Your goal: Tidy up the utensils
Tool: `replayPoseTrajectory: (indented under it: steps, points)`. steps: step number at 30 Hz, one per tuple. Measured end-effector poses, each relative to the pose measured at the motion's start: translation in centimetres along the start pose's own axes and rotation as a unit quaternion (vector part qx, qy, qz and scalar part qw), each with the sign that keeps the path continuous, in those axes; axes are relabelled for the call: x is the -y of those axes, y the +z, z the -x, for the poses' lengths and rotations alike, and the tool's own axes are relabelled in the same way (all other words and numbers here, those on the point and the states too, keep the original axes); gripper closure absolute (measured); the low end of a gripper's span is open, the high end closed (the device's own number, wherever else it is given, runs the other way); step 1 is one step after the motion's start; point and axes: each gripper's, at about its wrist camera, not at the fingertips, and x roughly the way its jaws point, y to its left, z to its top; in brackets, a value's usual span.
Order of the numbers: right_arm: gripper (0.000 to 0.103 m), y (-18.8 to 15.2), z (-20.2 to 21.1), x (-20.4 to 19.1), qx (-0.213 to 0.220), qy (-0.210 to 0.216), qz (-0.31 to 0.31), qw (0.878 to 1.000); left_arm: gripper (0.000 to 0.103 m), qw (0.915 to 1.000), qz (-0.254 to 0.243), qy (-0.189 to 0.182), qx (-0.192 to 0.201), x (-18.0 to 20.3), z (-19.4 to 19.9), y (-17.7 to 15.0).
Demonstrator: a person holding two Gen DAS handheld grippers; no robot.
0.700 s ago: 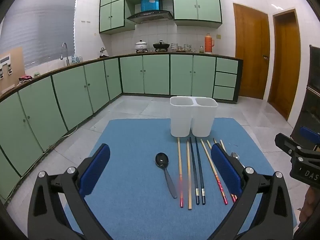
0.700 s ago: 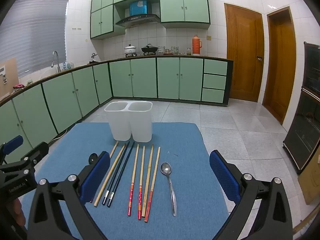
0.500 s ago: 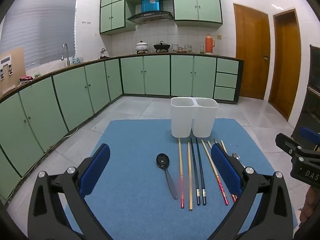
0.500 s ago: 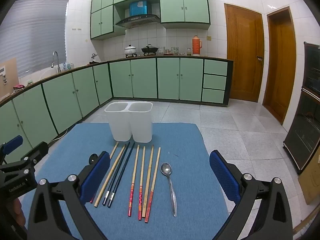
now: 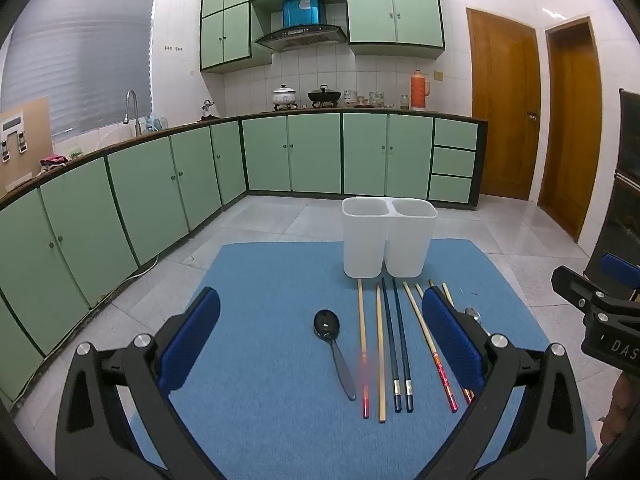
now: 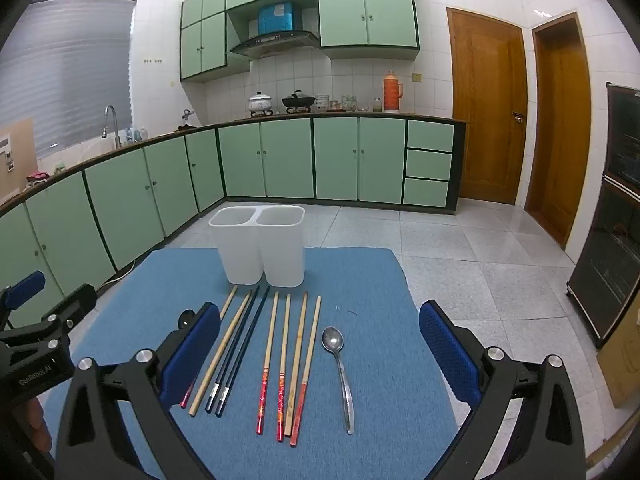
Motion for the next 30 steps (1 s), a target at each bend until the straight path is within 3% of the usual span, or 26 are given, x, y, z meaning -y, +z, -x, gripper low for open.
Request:
replayPoseTrajectory:
  steps: [30]
  points:
    - [0.006,0.01,0.07,0.01,0.002,0.001,-0.001,1.0,0.005,1.0,0.0,0.001,0.002,-0.02,0.09,0.03]
